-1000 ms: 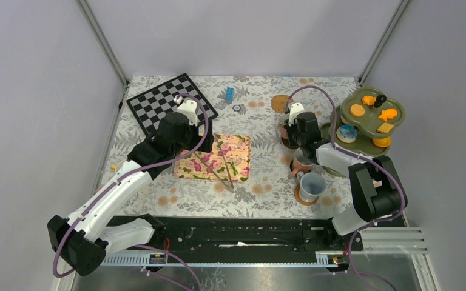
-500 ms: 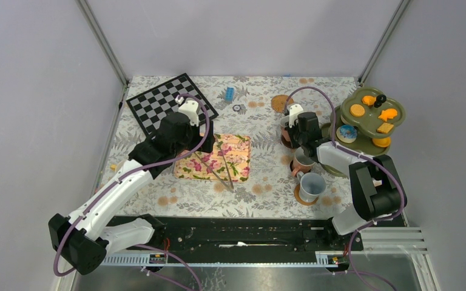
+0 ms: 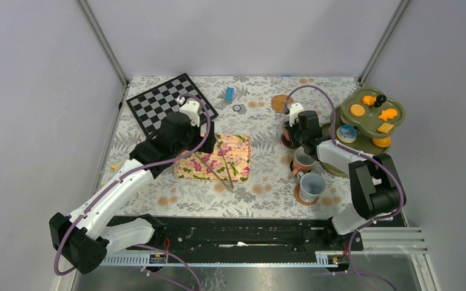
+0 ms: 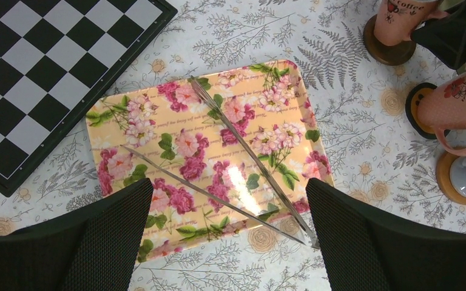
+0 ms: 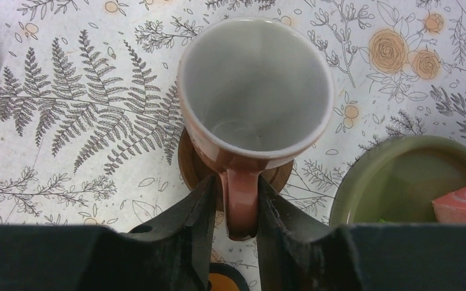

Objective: Serve the afternoon tea

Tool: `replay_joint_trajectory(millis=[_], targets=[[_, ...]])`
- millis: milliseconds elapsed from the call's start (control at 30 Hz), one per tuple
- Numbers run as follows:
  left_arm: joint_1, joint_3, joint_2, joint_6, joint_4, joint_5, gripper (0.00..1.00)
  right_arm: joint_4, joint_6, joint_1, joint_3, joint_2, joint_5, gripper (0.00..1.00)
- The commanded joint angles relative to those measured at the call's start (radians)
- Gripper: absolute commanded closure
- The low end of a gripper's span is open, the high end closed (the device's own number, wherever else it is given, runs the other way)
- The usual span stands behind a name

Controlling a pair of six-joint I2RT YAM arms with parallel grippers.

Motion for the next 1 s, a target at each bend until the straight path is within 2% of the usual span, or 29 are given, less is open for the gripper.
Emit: replay_joint_trajectory(millis=[0,333,533,600,633,667,833,967], targets=[[-0.003,-0.008,0.005,0.013,0.057,0.019,0.01,-0.038,-0.002,-0.005,0.055,-0.041,0.033,0.63],[-0.003,-0.009,0.007,0.013,0.057,0.026,0.01,-0.152,0.006,-0.006,0.103,-0.126,0.092,0.49],[-0.003,-0.009,0.010,0.013,0.057,0.027,0.01,-0.180,0.048,-0.004,0.161,-0.165,0.144,0.35],[-0.003,-0.009,0.014,0.013,0.057,0.031,0.01,-0.180,0.082,-0.003,0.193,-0.158,0.149,0.26],[-0.003,-0.010,0.016,0.013,0.057,0.033,0.01,-0.180,0.106,-0.001,0.214,-0.145,0.151,0.10],[-0.003,-0.009,0.018,0.013,0.057,0.033,0.01,-0.178,0.153,-0.001,0.236,-0.124,0.161,0.02],[-0.003,-0.011,0.017,0.013,0.056,0.025,0.01,-0.306,0.296,0.000,0.503,0.086,0.193,0.00],[-0.003,-0.014,0.017,0.013,0.057,0.009,0.01,-0.425,0.359,0.002,0.749,0.309,0.293,0.01]])
